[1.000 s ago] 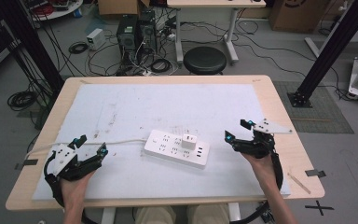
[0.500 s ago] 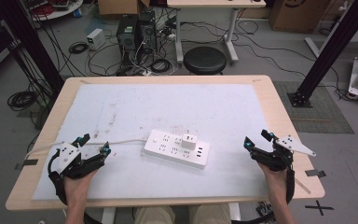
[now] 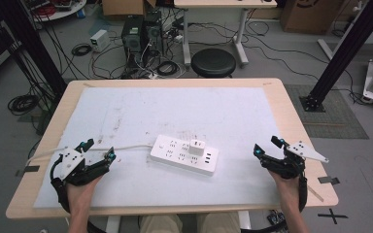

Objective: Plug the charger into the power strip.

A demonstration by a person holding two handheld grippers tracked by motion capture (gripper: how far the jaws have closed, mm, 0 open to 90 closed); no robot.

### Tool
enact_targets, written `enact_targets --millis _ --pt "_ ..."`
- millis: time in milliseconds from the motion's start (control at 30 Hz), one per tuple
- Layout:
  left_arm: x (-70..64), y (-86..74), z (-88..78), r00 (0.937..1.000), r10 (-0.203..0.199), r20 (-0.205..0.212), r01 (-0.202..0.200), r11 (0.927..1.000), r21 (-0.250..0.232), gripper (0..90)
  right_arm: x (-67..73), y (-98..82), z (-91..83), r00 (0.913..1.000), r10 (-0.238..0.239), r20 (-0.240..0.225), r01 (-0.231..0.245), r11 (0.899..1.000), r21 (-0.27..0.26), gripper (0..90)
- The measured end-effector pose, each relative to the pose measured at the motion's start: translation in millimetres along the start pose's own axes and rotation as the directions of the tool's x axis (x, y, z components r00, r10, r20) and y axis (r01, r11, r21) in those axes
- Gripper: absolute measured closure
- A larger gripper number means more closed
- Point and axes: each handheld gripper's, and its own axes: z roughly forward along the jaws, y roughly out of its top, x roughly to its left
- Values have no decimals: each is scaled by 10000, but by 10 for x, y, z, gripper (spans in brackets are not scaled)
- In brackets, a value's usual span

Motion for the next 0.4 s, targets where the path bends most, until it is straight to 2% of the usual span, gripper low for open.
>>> enact_targets --millis 400 --pt "-6 -6 4 10000 -4 9 4 10000 17 221 8 -5 14 9998 -126 -166 128 9998 141 205"
